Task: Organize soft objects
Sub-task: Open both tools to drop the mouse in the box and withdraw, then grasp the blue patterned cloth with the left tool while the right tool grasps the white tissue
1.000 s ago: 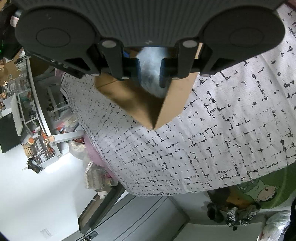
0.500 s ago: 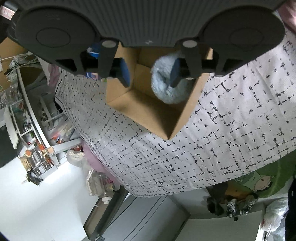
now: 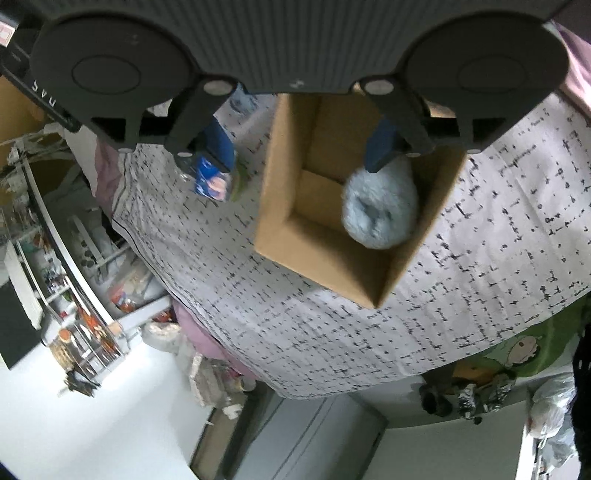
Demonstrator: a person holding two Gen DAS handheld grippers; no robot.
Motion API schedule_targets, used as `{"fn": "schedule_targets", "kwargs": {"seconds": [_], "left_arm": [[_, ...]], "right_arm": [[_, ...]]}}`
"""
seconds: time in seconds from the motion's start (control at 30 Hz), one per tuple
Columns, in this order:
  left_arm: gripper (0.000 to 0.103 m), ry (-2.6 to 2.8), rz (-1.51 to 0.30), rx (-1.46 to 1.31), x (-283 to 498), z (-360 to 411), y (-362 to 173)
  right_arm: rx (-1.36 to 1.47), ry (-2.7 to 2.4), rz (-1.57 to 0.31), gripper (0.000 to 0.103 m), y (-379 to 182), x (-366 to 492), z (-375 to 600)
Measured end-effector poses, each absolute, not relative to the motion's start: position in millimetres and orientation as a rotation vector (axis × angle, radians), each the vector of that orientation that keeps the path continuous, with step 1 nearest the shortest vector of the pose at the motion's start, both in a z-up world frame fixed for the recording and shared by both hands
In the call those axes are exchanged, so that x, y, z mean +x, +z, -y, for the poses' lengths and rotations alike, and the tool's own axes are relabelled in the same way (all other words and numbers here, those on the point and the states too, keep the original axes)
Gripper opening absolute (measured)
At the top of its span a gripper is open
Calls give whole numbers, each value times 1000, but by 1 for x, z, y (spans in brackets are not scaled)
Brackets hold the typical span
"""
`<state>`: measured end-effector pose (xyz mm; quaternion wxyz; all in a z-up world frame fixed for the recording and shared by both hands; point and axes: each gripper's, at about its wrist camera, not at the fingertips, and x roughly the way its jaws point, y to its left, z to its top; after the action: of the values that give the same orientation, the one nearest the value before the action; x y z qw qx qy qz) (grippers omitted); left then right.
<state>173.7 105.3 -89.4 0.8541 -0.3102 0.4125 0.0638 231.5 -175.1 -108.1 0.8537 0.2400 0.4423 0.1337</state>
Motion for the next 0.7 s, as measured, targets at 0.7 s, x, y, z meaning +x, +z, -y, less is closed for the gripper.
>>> {"fn": "schedule_targets", "kwargs": {"seconds": [0.7], "left_arm": [[77,118,-884,-548,167,-16,-78]], "right_arm": [[514,299,-930,93,-111,227,259]]}}
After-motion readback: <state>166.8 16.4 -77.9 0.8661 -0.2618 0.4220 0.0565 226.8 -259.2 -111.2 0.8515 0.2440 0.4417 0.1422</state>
